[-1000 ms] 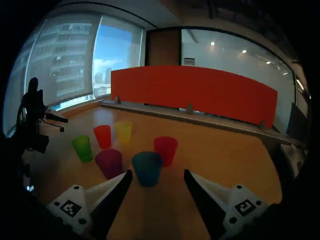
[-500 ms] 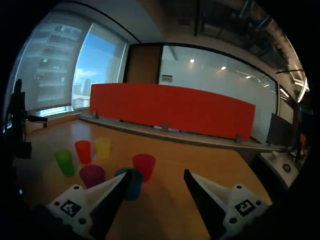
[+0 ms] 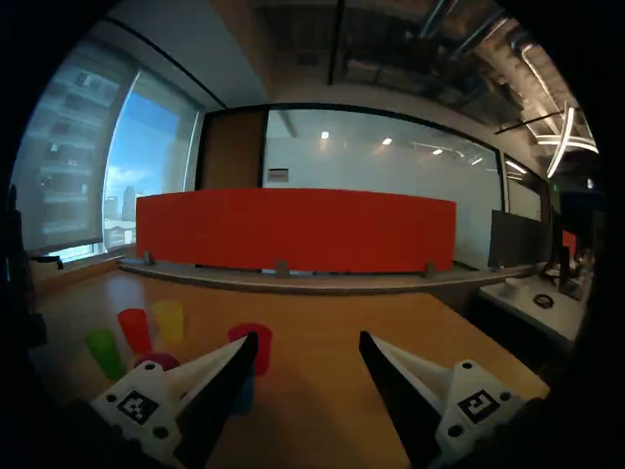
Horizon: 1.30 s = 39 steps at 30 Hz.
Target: Pour water
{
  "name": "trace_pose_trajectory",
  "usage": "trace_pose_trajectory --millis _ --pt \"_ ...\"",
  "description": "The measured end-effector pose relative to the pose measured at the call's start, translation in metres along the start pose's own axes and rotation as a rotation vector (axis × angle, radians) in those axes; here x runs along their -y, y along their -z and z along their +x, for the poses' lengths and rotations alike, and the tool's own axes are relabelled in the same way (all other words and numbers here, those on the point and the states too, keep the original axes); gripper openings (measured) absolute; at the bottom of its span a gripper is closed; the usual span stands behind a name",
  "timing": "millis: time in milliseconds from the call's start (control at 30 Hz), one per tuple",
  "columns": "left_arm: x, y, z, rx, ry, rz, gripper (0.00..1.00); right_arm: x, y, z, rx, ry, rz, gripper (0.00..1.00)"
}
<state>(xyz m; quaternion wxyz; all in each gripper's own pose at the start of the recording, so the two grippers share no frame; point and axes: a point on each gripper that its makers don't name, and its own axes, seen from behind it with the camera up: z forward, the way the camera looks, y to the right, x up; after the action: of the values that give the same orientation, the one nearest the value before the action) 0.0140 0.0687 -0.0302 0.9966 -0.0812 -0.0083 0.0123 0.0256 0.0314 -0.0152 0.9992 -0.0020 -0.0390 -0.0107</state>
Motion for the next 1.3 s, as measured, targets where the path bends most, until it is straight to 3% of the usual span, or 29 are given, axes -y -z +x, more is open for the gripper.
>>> trace_pose_trajectory --millis 267,567,867,1300 --pt "0.001 -0.005 0.003 -0.017 0.004 0.02 0.84 0.002 -0.005 0.004 -0.028 -0.034 -0.041 1.0" --pt "0.003 -0.01 0.005 -0.045 0.009 0.052 0.84 0.013 -0.006 0.022 -0.063 -0.011 -0.063 1.0" --pt "0.022 -0.006 -0.007 -0.065 0.005 0.117 0.84 0.008 -0.005 0.01 -0.027 -0.008 -0.092 1.0" --pt "0.037 -0.001 -0.034 -0.077 -0.001 0.153 0.84 -0.011 0.001 0.017 -0.021 -0.022 -0.155 1.0"
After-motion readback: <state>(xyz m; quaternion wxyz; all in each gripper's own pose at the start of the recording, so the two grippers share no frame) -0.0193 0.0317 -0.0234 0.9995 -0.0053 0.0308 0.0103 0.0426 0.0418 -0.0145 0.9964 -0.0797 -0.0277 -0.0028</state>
